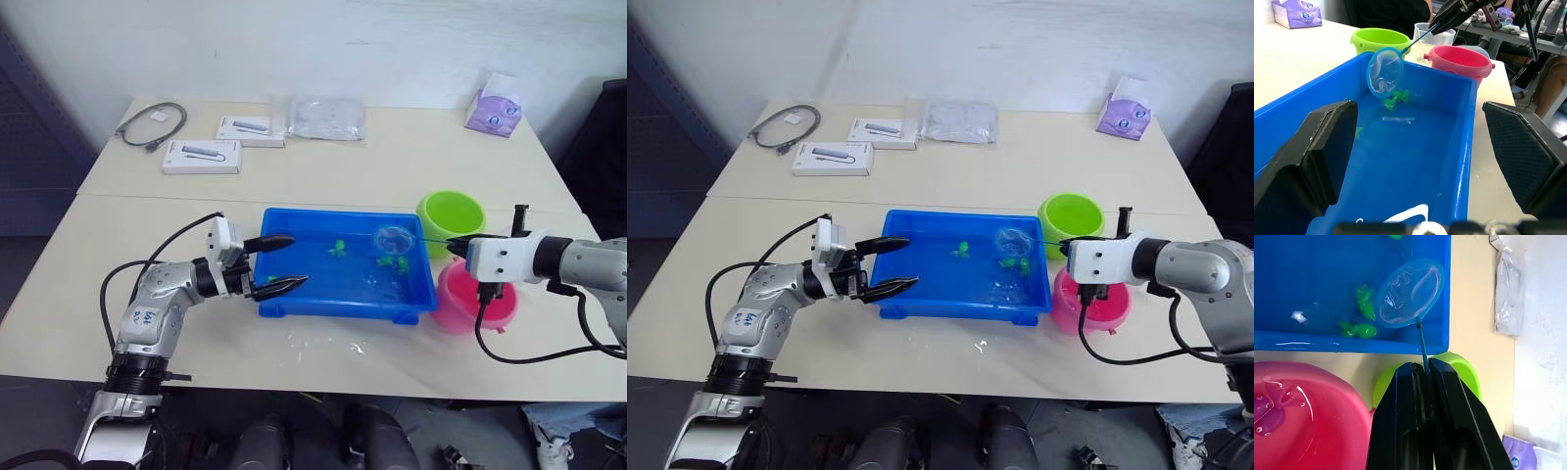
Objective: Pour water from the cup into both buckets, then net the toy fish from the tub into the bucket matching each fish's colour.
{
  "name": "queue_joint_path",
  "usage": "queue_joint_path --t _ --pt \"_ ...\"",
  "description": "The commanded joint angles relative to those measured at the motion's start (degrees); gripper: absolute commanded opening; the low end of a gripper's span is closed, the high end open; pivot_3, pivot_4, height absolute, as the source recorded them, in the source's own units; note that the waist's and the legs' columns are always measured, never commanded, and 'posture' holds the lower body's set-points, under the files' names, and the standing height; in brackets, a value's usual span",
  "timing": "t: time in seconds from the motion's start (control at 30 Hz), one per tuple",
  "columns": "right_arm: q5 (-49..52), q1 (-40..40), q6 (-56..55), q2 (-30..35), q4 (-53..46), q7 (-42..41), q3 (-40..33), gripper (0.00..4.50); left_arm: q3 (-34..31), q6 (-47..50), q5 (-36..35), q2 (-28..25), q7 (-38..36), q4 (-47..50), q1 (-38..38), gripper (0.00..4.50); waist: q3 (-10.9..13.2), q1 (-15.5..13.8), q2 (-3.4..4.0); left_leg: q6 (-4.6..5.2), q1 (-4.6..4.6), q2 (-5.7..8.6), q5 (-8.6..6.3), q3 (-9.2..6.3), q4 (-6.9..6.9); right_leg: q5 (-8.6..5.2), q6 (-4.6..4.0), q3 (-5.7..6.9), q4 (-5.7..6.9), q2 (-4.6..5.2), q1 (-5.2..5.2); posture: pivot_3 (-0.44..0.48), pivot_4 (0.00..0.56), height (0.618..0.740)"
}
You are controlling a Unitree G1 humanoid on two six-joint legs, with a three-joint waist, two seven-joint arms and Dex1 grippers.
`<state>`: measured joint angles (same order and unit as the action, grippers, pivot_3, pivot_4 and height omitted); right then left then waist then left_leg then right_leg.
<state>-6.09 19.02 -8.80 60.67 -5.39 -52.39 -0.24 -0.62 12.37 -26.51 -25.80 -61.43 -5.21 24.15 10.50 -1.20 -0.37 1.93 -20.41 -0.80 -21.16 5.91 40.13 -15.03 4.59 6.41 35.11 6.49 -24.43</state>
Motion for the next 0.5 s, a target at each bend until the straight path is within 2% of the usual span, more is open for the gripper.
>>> queue_joint_path --t 0.03,0.2,0.5 --pt "-2.18 -0.07 1.5 1.23 -2.78 1.62 -2.36 0.0 -0.42 -0.71 -0.11 -0.23 -0.17 1.0 0.07 4.4 0.0 0.02 0.0 0.0 0.0 -0.01 0.0 -0.01 0.0 0.0 0.0 -0.02 0.01 0.0 0.0 0.0 0.15 0.74" --pt "-7.34 -0.19 2.73 1.65 -2.9 2.62 -0.66 0.0 -0.18 -0.3 -0.13 -0.23 -0.2 1.18 0.21 4.4 0.0 0.04 0.0 0.0 0.0 -0.02 0.0 0.0 0.0 0.0 -0.01 -0.03 0.01 -0.01 0.0 0.0 0.15 0.74" --pt "-18.31 0.48 11.29 -4.21 -8.51 8.96 2.82 0.0 -0.07 0.08 -0.1 -0.58 -0.72 0.95 0.55 4.4 0.0 0.02 0.01 0.0 0.0 -0.01 0.0 0.01 0.0 0.0 0.0 -0.03 0.04 -0.02 -0.02 0.0 0.15 0.74"
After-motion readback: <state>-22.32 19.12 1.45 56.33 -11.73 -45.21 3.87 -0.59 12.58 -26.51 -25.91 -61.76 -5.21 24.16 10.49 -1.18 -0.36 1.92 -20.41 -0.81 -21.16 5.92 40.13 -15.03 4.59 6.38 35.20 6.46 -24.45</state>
